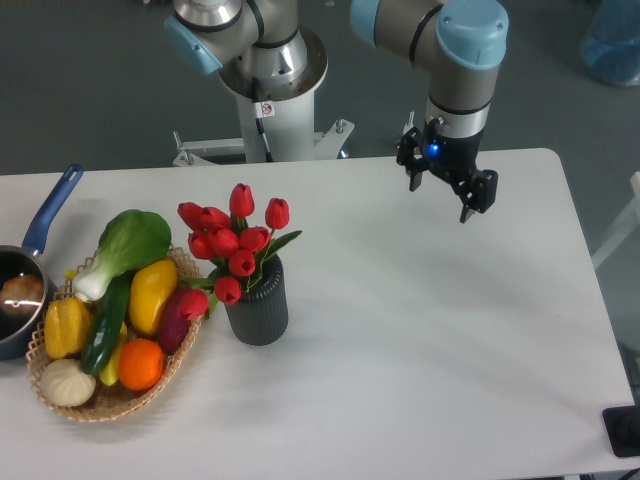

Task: Pick up the flowers from the vase
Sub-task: 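Move the open gripper toward the red tulips in the black vase, then lower the gripper onto the tulip stems above the vase rim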

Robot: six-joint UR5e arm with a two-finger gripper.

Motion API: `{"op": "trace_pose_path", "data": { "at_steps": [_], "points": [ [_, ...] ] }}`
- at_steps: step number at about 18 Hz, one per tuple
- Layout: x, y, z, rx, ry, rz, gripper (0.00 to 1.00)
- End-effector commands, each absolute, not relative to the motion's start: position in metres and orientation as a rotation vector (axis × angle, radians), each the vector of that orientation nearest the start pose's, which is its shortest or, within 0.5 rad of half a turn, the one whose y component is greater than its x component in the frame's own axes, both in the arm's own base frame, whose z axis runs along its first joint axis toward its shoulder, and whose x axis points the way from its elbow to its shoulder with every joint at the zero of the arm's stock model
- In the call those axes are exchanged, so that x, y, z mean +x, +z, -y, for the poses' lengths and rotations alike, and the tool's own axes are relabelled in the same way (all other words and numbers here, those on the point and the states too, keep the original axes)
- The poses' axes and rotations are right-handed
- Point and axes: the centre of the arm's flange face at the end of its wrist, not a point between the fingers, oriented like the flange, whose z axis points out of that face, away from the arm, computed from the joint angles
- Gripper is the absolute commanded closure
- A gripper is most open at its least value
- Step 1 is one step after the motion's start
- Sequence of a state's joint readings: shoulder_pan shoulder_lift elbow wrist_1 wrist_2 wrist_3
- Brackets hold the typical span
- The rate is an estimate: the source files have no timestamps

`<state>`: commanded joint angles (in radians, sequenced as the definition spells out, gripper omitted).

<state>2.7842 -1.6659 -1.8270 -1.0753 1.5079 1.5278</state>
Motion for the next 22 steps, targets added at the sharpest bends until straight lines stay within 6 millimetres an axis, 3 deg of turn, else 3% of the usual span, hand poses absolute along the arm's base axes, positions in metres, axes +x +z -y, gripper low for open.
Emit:
{"op": "trace_pose_path", "data": {
  "at_steps": [4, 8, 13, 17, 22],
  "points": [
    [-0.443, 0.372, -0.312, -2.978, 0.198, -0.469, 0.00],
    [-0.437, 0.365, -0.310, -2.944, 0.159, -0.432, 0.00],
    [-0.419, 0.337, -0.295, -2.952, 0.068, -0.405, 0.00],
    [-0.418, 0.330, -0.304, -2.854, 0.008, -0.376, 0.00],
    [-0.397, 0.319, -0.314, -2.794, -0.137, -0.381, 0.00]
  ]
}}
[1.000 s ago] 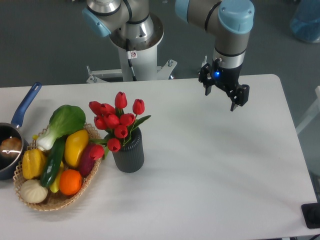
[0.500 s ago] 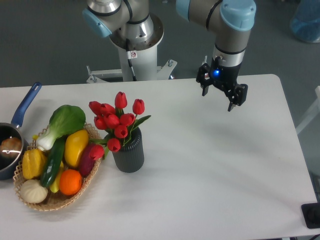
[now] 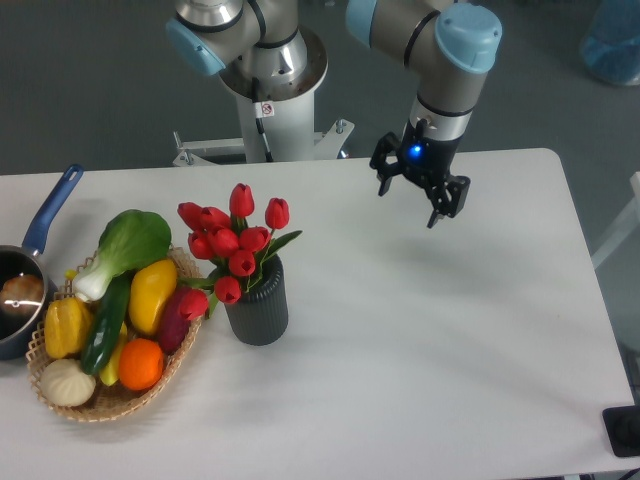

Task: Pick up the flowers from the vase
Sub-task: 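Lower the gripper onto the tulip stems above the vase rim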

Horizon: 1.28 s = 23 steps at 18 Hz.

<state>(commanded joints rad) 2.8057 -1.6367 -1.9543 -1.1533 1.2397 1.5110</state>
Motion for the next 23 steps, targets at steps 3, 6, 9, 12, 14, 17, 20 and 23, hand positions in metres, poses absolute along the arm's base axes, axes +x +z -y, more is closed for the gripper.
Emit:
{"op": "trace_pose_path", "data": {
  "at_steps": [3, 6, 9, 12, 14, 17, 20, 23],
  "points": [
    [-0.384, 0.323, -0.334, -2.664, -0.192, -0.387, 0.00],
    [-0.370, 0.325, -0.353, -2.578, -0.233, -0.409, 0.00],
    [-0.359, 0.324, -0.367, -2.432, -0.288, -0.397, 0.00],
    [-0.352, 0.325, -0.373, -2.348, -0.320, -0.380, 0.00],
    [-0.346, 0.328, -0.378, -2.330, -0.326, -0.391, 0.00],
    [-0.341, 0.335, -0.385, -2.255, -0.346, -0.370, 0.00],
    [-0.330, 0.334, -0.398, -2.177, -0.388, -0.372, 0.00],
    [-0.322, 0.328, -0.408, -2.172, -0.411, -0.398, 0.00]
  ]
}}
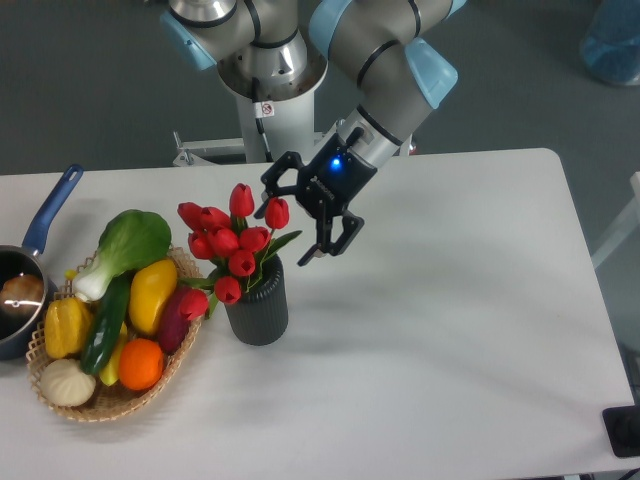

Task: Pick up the flowers from the vase
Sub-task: 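Lower the gripper onto the tulip stems above the vase rim, then close the gripper around the bunch of tulip stems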

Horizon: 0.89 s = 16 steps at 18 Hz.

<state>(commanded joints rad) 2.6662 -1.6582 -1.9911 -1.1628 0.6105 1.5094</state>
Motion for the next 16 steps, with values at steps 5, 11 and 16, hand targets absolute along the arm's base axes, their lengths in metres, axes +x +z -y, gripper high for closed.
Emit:
{"op": "trace_pose_path", "data": {
  "at_steps": [5, 11, 16],
  "points": [
    [-0.3194, 0.3296, -0.4127, -2.134, -0.426, -0.395, 0.00],
    [-0.3159, 0.3327, -0.4166, -2.092, -0.438, -0.389, 0.22],
    [-0.3154, 0.3319, -0.4164, -2.092, -0.441, -0.387, 0.70]
  ]
}}
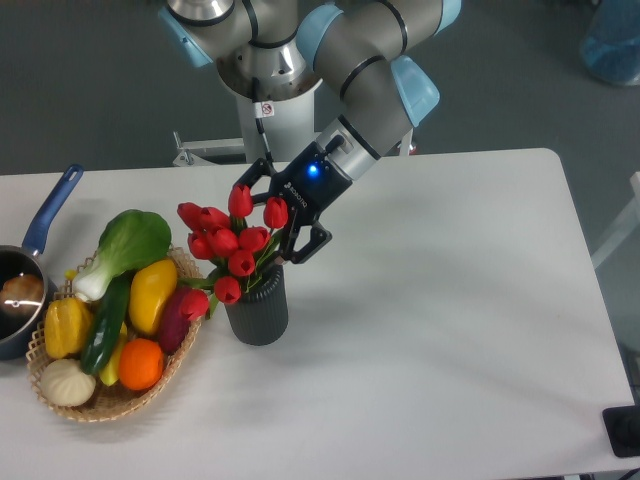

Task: Pick up the flowers from the vase
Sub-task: 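Close the gripper around the bunch of tulip stems, then lift the gripped tulips straight up out of the black vase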

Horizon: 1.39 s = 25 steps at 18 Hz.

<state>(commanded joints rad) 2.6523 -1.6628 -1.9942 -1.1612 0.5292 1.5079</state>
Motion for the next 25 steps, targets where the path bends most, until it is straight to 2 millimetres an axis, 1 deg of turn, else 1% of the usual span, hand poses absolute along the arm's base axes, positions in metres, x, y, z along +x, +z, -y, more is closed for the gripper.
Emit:
{"op": "trace_pose_path", "data": {
  "at_steps": [1, 3, 4, 5, 9, 17, 20, 23, 25],
  "points": [
    [-0.315, 0.333, -0.416, -2.092, -0.438, -0.389, 0.79],
    [-0.315, 0.333, -0.416, -2.093, -0.436, -0.390, 0.92],
    [-0.315, 0.334, -0.415, -2.093, -0.434, -0.388, 0.96],
    [-0.315, 0.335, -0.415, -2.091, -0.434, -0.389, 0.98],
    [-0.319, 0.336, -0.412, -2.090, -0.425, -0.380, 0.98],
    [-0.326, 0.351, -0.413, -2.064, -0.412, -0.353, 0.99],
    [-0.332, 0.362, -0.411, -2.059, -0.395, -0.337, 0.99],
    [-0.336, 0.380, -0.401, -2.056, -0.358, -0.314, 0.99],
    [-0.337, 0.387, -0.397, -2.039, -0.347, -0.305, 0.99]
  ]
}}
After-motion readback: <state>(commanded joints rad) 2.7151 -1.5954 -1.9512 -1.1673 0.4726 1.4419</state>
